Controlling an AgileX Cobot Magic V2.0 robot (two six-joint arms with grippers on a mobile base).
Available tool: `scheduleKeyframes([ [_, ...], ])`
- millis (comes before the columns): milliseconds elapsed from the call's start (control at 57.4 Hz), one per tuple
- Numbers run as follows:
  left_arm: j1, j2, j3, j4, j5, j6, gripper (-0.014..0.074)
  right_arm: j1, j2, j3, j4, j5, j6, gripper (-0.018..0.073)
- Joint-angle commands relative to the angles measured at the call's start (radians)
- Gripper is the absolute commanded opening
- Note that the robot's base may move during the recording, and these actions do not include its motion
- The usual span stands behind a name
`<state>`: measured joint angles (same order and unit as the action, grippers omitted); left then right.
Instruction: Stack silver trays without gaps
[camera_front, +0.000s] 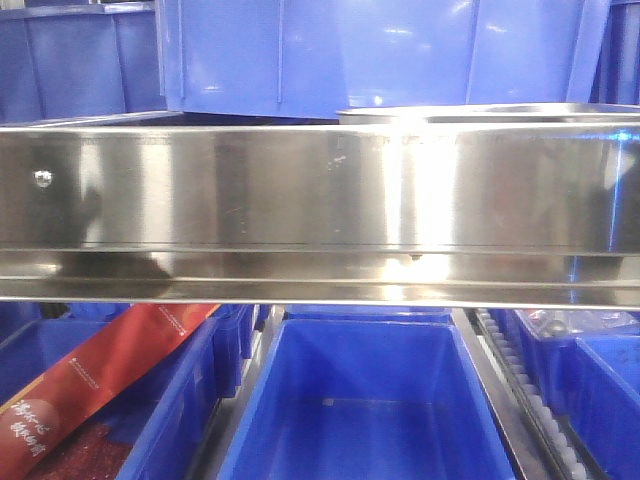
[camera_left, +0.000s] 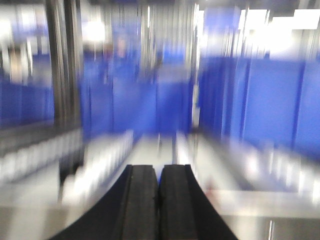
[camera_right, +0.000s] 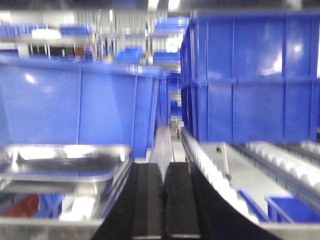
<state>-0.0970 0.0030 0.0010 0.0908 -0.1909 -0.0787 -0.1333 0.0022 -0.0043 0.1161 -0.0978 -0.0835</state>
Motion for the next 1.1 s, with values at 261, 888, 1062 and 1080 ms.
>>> scheduleKeyframes([
  [261,-0.007,0.049,-0.408,-0.091,0.394,-0.010,-0.0006,0.002,-0.002,-0.349,0.001,0.324,0.004,-0.0081],
  [888,-0.007,0.776,-1.064,-0.707,0.933,0.441,-0.0016,0.002,0.482,-1.043,0.017,0.937,0.004,-0.0081],
  [1062,-0.032,0.985,-1.216,-0.754,1.002,0.441,-0.0016,0.002,0.739,-1.236,0.037,1.127,0.004,-0.0081],
  [1080,-0.044,1.007,-1.231,-0.754,1.002,0.441,-0.0016,0.002,0.770,-1.256,0.042,1.155,0.004,-0.0081],
])
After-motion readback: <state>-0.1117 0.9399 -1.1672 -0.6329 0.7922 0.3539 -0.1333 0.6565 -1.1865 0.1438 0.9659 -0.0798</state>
